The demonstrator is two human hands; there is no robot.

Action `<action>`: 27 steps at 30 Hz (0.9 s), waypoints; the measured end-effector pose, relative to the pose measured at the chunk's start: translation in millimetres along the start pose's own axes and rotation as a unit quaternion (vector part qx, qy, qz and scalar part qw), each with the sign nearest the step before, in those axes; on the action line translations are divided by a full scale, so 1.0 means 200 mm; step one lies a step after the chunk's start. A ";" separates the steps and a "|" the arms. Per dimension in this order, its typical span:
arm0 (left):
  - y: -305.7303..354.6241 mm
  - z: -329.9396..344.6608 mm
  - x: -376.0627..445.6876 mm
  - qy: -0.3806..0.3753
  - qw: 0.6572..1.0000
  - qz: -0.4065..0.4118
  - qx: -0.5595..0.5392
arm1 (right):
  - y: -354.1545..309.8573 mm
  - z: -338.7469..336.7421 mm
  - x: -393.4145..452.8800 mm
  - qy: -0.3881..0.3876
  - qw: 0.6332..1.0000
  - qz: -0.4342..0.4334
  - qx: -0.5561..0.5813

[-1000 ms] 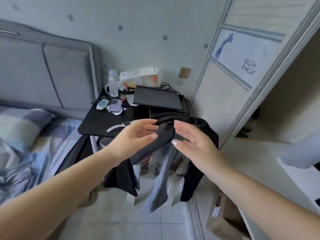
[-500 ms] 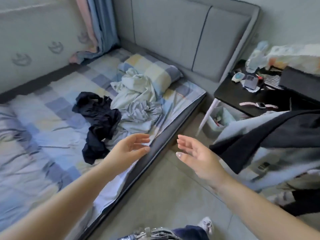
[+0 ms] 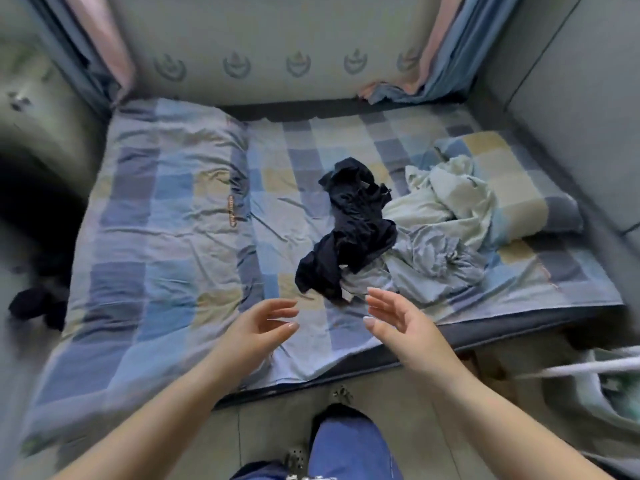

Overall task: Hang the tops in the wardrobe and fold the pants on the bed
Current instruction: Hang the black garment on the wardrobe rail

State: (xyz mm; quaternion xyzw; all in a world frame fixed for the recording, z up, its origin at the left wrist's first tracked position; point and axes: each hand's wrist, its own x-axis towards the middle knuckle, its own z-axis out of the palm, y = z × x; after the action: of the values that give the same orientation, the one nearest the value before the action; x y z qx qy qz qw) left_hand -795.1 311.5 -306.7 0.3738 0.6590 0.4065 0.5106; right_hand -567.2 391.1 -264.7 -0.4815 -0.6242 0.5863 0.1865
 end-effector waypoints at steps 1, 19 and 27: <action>0.01 0.00 0.04 0.010 1.000 -0.002 -0.005 | -0.01 -0.01 0.07 -0.008 1.000 -0.003 0.002; 0.08 0.28 1.22 0.008 0.994 -0.105 -0.001 | 0.32 -0.57 1.15 -0.014 0.994 0.089 0.064; -0.39 0.52 1.86 0.030 0.985 -0.170 0.018 | 0.85 -0.60 1.68 0.041 0.977 0.185 0.096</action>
State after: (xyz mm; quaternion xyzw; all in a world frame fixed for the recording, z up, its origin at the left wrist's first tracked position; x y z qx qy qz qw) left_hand -773.6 635.7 -530.4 0.2532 0.7349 0.3130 0.5457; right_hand -563.5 706.5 -501.5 -0.5922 -0.4569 0.6477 0.1452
